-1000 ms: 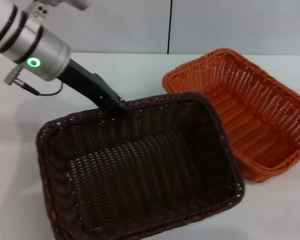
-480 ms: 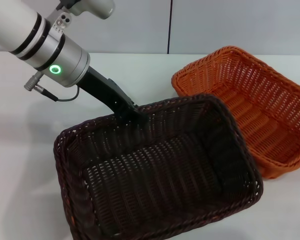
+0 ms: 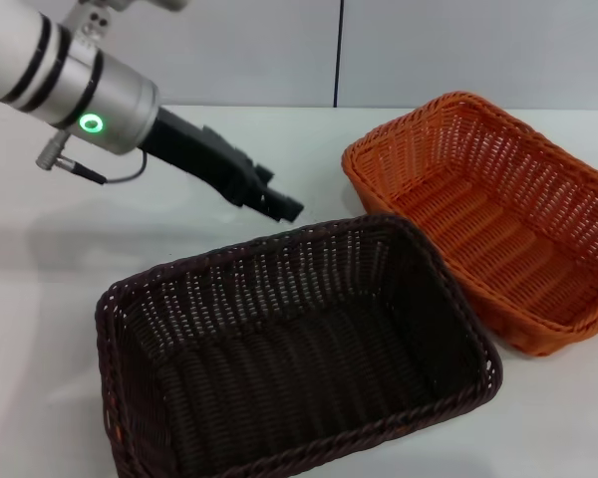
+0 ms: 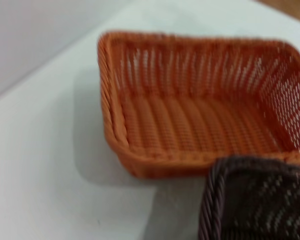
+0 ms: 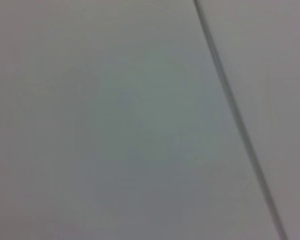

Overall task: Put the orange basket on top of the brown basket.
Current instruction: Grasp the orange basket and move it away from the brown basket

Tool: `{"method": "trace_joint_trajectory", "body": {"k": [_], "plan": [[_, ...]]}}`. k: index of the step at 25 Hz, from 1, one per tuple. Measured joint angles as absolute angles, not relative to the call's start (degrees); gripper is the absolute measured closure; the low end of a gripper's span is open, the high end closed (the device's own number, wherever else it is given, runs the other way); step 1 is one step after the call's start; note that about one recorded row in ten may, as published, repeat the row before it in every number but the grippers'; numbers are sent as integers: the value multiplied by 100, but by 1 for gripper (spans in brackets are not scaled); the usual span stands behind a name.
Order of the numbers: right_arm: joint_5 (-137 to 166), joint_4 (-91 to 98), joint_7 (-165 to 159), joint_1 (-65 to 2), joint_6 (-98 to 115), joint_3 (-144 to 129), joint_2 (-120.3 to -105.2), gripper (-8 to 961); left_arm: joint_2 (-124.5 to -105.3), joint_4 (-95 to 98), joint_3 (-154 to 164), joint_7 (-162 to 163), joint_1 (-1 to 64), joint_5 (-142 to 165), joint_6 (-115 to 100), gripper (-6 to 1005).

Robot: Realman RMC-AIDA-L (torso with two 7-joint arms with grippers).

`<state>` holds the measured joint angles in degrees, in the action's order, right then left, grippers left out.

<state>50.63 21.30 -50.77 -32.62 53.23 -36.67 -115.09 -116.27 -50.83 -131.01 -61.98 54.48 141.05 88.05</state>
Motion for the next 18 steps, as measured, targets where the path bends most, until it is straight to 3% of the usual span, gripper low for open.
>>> {"method": "trace_joint_trajectory", "body": {"k": [4,5,6,7,9,10,11,12,15,16,18], "plan": [[7139,3513,-7599,-2894,5439,-3666,-11521,233,-11582,-5292,-13137,-6476,5201,13548,8657,344],[7696,3925,-8377,-2822,5532,-3665,-11487,233,-11576,-5298,-13137,-6542,5166,13447,8614,307],[9156,4710,-10064,-2729,6006,-3590,-11362,233,-11560,-5306,-13139,-6711,5087,13237,8512,269],[9156,4710,-10064,-2729,6006,-3590,-11362,233,-11560,-5306,-13139,-6711,5087,13237,8512,231],[10413,5353,-11502,-2761,6706,-3353,-11190,234,-11554,-5286,-13140,-6843,5044,13130,8416,156],[11047,5669,-12152,-2841,7160,-3138,-11095,234,-11553,-5273,-13139,-6888,5036,13116,8371,156],[12257,6092,-13093,-3147,8149,-2613,-10901,234,-11552,-5260,-13140,-6930,5031,13097,8297,156],[12257,6092,-13093,-3147,8149,-2613,-10901,234,-11552,-5260,-13140,-6930,5031,13097,8297,155],[13655,6353,-13772,-3724,9495,-1820,-10565,235,-11550,-5231,-13140,-7027,5028,13066,8196,155],[14131,6353,-13960,-4017,10107,-1505,-10382,235,-11549,-5204,-13139,-7064,5027,13056,8112,155],[14262,6325,-14150,-4133,10368,-1424,-10298,235,-11548,-5166,-13140,-7095,5027,13052,8054,155]]}}
